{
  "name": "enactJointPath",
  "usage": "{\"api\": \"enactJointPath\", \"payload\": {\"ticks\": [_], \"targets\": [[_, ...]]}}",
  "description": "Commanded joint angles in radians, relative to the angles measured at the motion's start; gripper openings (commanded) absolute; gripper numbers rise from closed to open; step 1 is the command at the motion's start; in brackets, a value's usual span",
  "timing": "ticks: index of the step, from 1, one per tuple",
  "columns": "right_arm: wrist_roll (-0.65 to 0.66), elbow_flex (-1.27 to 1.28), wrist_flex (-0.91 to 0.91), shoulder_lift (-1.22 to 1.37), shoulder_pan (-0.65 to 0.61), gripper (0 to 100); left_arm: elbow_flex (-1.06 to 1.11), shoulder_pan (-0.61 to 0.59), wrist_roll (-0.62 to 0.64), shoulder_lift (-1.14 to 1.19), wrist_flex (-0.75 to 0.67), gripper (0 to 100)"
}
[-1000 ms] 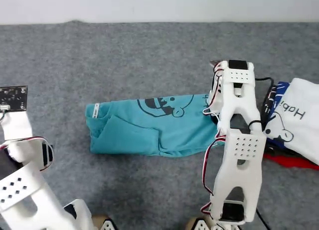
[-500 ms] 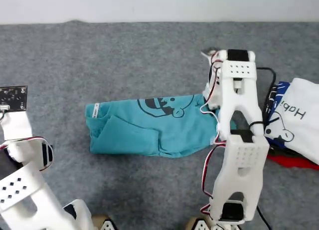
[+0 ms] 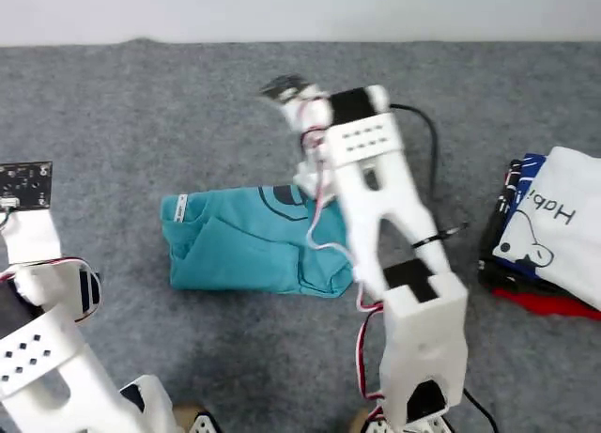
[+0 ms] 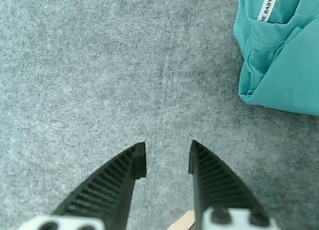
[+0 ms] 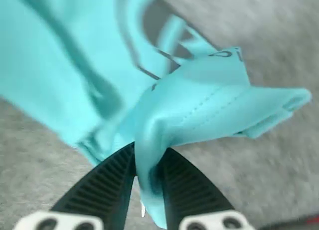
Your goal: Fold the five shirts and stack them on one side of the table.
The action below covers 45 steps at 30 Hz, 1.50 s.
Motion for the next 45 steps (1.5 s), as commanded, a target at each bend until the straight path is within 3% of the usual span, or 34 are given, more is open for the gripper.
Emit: {"api": "enactJointPath", "payload": {"ticks": [1,12,19,31,45], "targets": [[0.011,-0.018,0.021,-0.010,-0.108,1.0,-0.002,0.005,0.009,-0.018,0.021,15],[0.028,-0.021,-0.104,0.087,-0.278,1.0,0.022,0.003,0.032,-0.018,0.021,15],[0.043,-0.023,-0.151,0.077,-0.312,1.0,0.024,0.006,0.049,-0.018,0.021,15],[0.048,-0.351,0.041,0.085,-0.240,1.0,0.022,0.006,0.052,-0.018,0.021,15],[0.098,-0.269,0.045,-0.056,-0.065,0.9,0.022,0.008,0.052,-0.018,0.021,15]]}}
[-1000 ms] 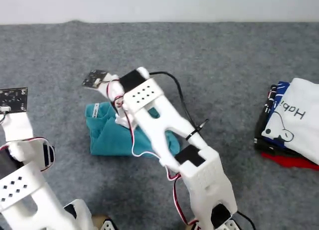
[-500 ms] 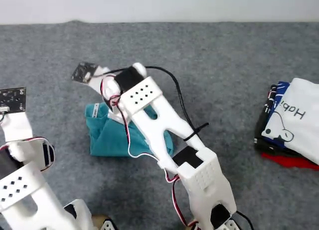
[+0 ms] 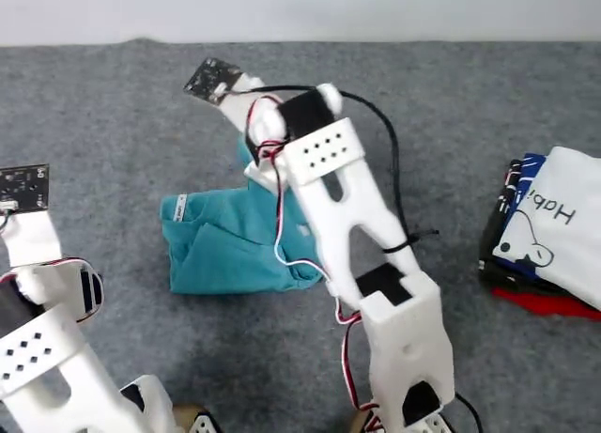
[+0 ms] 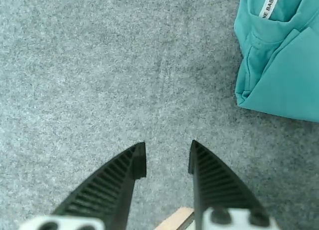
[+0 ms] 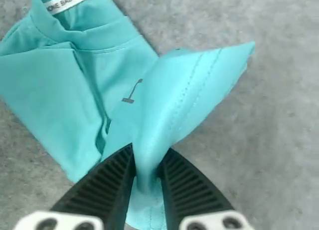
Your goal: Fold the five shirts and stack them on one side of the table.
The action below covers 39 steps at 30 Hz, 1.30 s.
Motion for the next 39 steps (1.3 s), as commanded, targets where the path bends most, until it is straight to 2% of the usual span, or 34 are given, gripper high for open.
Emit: {"api": "enactJointPath", "payload": {"ticks": [1,12,17,20,24,34,39], "targets": [[0.012,0.066,0.042,-0.111,0.042,0.9,-0.005,0.008,0.008,-0.018,0.020,15],[0.012,0.384,0.041,-0.263,0.188,0.9,-0.005,0.008,0.008,-0.018,0.020,15],[0.012,0.414,0.041,-0.262,0.302,0.9,-0.007,0.008,0.008,-0.018,0.020,15],[0.012,0.414,0.041,-0.266,0.323,0.9,-0.007,0.008,0.008,-0.018,0.020,15],[0.006,0.414,0.042,-0.269,0.259,0.9,-0.007,0.008,0.008,-0.018,0.020,15],[-0.089,0.410,0.031,-0.259,-0.041,0.9,-0.005,0.008,0.008,-0.018,0.020,15],[-0.127,0.381,-0.038,-0.202,-0.091,0.9,-0.005,0.008,0.008,-0.018,0.020,15]]}}
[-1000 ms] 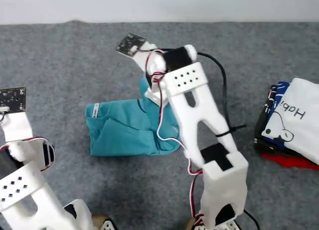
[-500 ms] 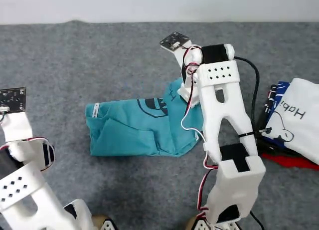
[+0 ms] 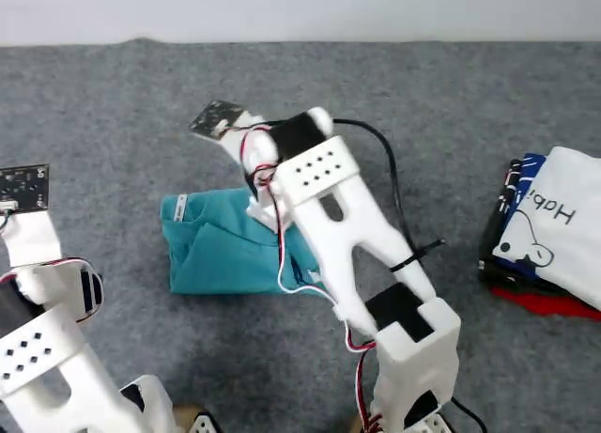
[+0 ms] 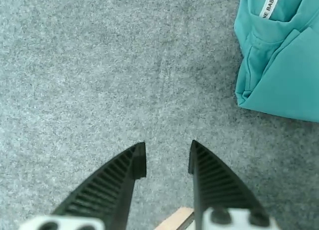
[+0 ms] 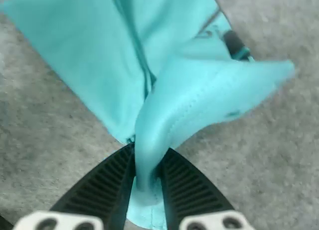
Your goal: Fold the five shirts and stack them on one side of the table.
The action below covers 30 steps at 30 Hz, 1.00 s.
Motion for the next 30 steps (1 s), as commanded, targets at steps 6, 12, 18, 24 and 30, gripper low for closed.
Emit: {"api": "enactJointPath", "payload": {"ticks": [6,12,18,24,30], "targets": [[-0.043,-0.207,-0.065,0.159,-0.061,0.9,-0.002,0.008,0.008,-0.018,0.020,15],[-0.041,-0.477,-0.065,0.367,-0.108,0.9,-0.002,0.008,0.008,-0.018,0.020,15],[-0.037,-0.738,-0.054,0.535,-0.160,6.7,-0.001,0.008,0.008,-0.018,0.020,15],[-0.037,-0.882,0.027,0.581,-0.232,27.9,0.001,0.008,0.008,-0.018,0.020,15],[-0.037,-0.928,0.051,0.544,-0.194,24.2,0.001,0.009,0.008,-0.018,0.020,15]]}}
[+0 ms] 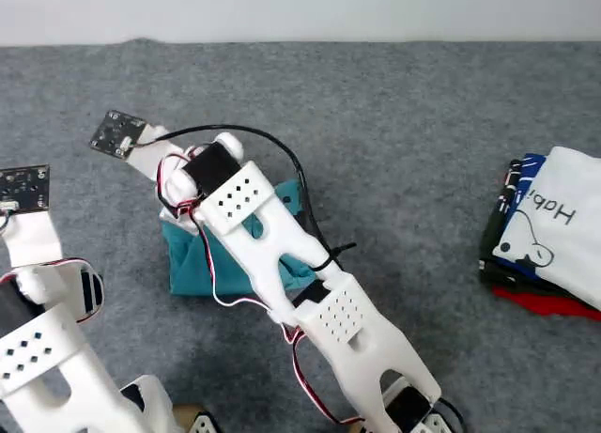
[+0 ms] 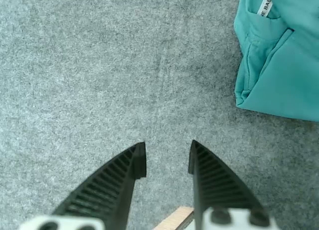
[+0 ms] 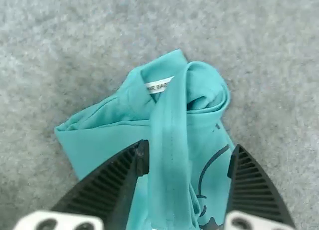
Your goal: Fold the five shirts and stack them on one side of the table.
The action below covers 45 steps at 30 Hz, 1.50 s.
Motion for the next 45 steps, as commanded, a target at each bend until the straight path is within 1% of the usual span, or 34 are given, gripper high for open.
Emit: {"api": "enactJointPath", "payload": {"ticks": [1,3,6,8,10,13,17,19,21,27,32,41,43,45], "targets": [[-0.003,-0.037,0.042,-0.068,0.054,22.7,-0.004,0.009,0.008,-0.018,0.020,15],[-0.003,0.012,0.042,-0.105,0.099,18.0,-0.004,0.009,0.008,-0.018,0.020,15],[-0.002,0.137,0.042,-0.173,0.174,6.3,-0.004,0.009,0.008,-0.018,0.020,15],[0.044,0.233,0.041,-0.206,0.223,0.5,-0.004,0.009,0.008,-0.018,0.020,15],[0.089,0.339,0.042,-0.242,0.272,2.0,-0.004,0.009,0.008,-0.018,0.020,15],[0.092,0.446,0.044,-0.325,0.306,6.2,-0.004,0.009,0.008,-0.018,0.020,15],[0.091,0.565,0.044,-0.453,0.278,21.9,-0.004,0.009,0.008,-0.018,0.020,15],[0.091,0.624,0.044,-0.503,0.246,25.9,-0.004,0.009,0.008,-0.018,0.020,15],[0.089,0.674,0.042,-0.524,0.205,26.0,-0.004,0.009,0.008,-0.018,0.020,15],[-0.006,0.687,0.038,-0.455,0.108,26.0,-0.008,0.002,0.008,-0.018,0.020,15],[-0.046,0.681,0.008,-0.367,0.108,26.0,-0.008,0.002,0.008,-0.018,0.020,15],[-0.046,0.621,-0.019,-0.278,0.104,25.6,-0.005,0.002,0.008,-0.018,0.020,15],[-0.040,0.621,-0.019,-0.269,0.096,20.6,-0.005,0.002,0.008,-0.018,0.020,15],[-0.040,0.621,-0.019,-0.274,0.093,11.6,-0.005,0.002,0.008,-0.018,0.020,15]]}}
